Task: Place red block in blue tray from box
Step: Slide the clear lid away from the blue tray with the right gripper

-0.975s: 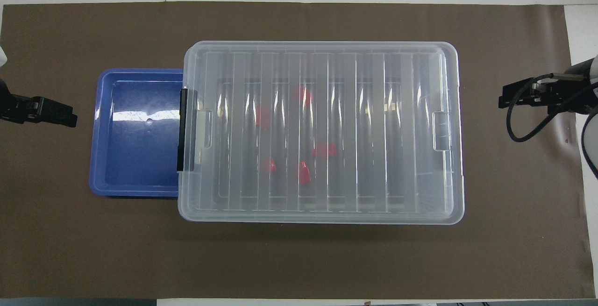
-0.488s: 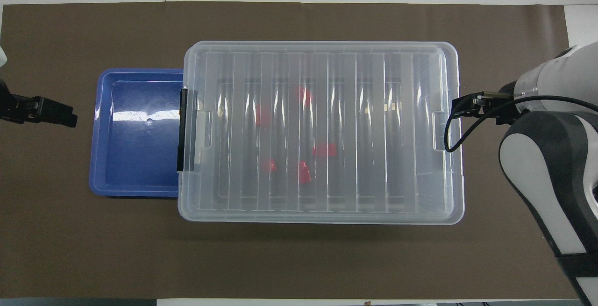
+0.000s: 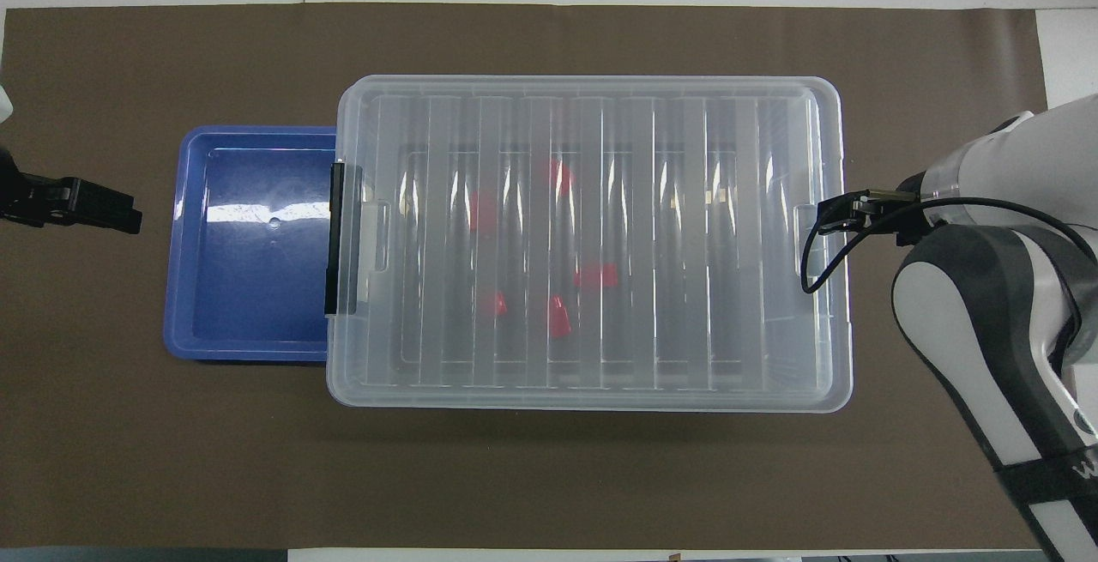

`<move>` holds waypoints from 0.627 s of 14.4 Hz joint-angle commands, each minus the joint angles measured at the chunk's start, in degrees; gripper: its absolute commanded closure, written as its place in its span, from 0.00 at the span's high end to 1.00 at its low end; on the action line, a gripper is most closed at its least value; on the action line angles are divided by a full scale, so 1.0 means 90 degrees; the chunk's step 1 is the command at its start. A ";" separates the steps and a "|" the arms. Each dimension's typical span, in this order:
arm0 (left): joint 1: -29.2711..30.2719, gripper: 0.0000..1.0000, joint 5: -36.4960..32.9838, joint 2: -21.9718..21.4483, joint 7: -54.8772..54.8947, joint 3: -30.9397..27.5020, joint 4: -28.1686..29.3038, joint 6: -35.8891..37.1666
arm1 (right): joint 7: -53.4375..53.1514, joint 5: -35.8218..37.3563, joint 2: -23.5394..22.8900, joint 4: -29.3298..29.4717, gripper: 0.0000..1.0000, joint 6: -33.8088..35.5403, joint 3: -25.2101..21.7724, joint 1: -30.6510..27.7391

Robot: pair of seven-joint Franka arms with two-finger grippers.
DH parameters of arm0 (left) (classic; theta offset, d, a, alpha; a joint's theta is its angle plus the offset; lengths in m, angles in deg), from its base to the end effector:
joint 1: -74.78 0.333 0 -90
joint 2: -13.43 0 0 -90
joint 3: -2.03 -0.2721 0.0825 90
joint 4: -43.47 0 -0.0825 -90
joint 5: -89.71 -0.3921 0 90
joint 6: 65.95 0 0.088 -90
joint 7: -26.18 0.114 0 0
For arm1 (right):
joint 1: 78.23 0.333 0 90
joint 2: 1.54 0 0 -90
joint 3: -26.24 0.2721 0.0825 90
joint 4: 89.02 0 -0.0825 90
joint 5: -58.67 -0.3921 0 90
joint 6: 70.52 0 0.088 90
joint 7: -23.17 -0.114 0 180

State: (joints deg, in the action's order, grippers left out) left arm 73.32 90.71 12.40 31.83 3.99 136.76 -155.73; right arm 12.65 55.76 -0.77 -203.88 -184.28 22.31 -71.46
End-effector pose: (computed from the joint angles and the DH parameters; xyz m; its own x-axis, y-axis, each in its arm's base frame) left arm 0.5545 -0.0353 0.5558 0.9866 -0.1576 -0.0414 -0.1569 -0.9874 0.0210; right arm 0.5570 0.0311 0.4070 0.9880 -0.1537 -0.0148 -0.1542 -0.9870 -0.0453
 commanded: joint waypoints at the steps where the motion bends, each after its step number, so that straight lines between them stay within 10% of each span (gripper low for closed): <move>1: -0.0033 1.00 0.0104 -0.0188 0.0066 -0.0072 0.0201 -0.0044 | 0.0475 -0.0087 0.0237 -0.0265 1.00 -0.0153 0.0007 -0.0214; 9: -0.0033 1.00 0.0104 -0.0188 0.0066 -0.0072 0.0201 -0.0045 | 0.1860 -0.0087 0.0237 -0.0353 1.00 -0.0356 0.0007 -0.0916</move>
State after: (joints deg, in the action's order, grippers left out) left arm 73.32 90.71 12.40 31.83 3.99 136.76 -155.73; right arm 24.68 55.71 -0.10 -204.95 -184.86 22.05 -77.09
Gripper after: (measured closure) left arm 0.000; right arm 0.000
